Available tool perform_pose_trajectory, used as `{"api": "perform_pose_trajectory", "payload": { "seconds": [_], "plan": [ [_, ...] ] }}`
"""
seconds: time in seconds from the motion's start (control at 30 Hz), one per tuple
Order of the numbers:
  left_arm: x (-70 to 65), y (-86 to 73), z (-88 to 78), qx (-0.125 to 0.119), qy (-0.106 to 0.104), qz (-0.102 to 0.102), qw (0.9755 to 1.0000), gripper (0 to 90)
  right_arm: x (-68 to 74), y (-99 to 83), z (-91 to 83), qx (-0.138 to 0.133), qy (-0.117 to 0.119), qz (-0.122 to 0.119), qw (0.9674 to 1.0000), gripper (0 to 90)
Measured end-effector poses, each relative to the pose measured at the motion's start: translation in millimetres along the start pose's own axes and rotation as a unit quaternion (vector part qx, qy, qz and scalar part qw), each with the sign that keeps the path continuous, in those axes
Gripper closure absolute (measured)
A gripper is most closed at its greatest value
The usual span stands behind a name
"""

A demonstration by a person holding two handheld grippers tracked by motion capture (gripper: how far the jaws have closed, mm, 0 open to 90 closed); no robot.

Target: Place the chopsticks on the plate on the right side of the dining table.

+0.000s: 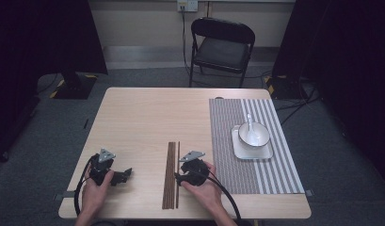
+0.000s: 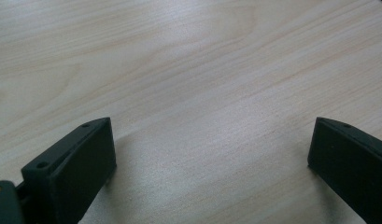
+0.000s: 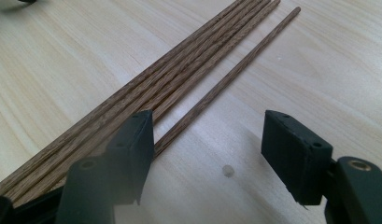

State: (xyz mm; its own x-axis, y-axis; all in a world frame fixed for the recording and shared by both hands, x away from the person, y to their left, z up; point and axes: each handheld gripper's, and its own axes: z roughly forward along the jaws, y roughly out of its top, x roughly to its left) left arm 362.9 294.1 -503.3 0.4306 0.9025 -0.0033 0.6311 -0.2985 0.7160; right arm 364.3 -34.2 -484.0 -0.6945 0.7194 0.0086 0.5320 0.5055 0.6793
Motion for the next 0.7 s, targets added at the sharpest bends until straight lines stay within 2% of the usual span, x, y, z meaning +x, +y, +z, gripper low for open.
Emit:
{"api": "perform_pose_trajectory", "payload": {
  "seconds": [0.33, 0.53, 0.7],
  "plan": [
    [0.0, 0.1, -0.1, 0.001, 0.0, 0.0, 1.0, 0.3, 4.5, 0.0, 2.1, -0.003, 0.005, 0.004, 1.0, 32.5],
    [0.0, 0.1, -0.1, 0.001, 0.001, 0.001, 1.0, 0.3, 4.8, -1.4, 5.3, 0.012, -0.005, -0.005, 0.9999, 32.8],
    [0.0, 0.0, -0.1, 0.001, 0.001, 0.0, 1.0, 0.3, 2.3, -3.6, 2.9, 0.01, -0.009, -0.007, 0.9999, 33.5]
  ]
}}
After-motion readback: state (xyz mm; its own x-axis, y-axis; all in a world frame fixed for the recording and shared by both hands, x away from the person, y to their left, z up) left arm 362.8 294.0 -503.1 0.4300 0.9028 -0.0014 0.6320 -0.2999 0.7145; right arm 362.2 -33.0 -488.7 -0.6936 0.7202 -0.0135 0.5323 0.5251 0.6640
